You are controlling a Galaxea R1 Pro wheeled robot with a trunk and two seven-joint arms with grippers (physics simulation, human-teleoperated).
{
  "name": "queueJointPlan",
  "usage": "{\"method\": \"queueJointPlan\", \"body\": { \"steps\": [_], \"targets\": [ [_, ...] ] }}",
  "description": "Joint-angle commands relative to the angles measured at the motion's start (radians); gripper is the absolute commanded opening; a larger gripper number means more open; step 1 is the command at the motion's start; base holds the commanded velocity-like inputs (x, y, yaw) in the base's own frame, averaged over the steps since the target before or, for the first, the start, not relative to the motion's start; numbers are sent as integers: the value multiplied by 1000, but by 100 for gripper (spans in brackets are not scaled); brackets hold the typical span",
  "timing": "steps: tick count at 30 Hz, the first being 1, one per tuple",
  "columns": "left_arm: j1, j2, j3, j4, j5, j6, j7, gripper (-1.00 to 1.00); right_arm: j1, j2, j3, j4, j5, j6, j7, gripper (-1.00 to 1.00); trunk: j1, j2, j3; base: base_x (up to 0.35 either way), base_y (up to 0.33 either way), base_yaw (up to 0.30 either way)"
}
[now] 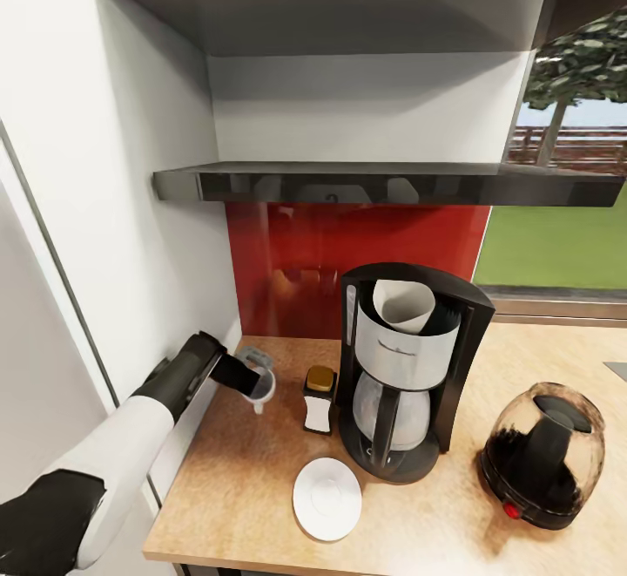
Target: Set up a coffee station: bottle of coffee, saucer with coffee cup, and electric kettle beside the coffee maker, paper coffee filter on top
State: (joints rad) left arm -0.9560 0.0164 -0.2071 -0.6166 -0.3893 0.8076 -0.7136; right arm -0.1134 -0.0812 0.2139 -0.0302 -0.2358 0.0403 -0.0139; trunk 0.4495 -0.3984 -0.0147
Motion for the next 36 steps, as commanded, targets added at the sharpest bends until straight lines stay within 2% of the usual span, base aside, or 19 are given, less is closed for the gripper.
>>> {"method": "queueJointPlan", "body": {
  "steps": [1, 8, 11, 23, 36],
  "targets": [
    [-1, 1, -4, -1, -11, 0, -14, -100, 0, 0, 9, -2, -10, 4, -1, 100, 1, -2, -2, 0, 0, 0],
    [2, 1, -69, 1, -31, 3, -45, -100, 0, 0, 9, -2, -12, 4, -3, 100, 1, -2, -2, -2, -1, 0],
    [7, -2, -81, -1, -34, 7, -47, -100, 0, 0, 8, -2, -12, 4, -4, 100, 1, -2, -2, -139, -83, 0],
    [11, -13, -86, -2, -36, 8, -47, -100, 0, 0, 5, -2, -13, 4, -4, 100, 1, -2, -2, -222, -182, 0],
    [13, -12, -86, -2, -36, 9, -47, -100, 0, -1, 6, -2, -12, 4, -3, 100, 1, -2, -2, -113, -162, -61]
  ]
}}
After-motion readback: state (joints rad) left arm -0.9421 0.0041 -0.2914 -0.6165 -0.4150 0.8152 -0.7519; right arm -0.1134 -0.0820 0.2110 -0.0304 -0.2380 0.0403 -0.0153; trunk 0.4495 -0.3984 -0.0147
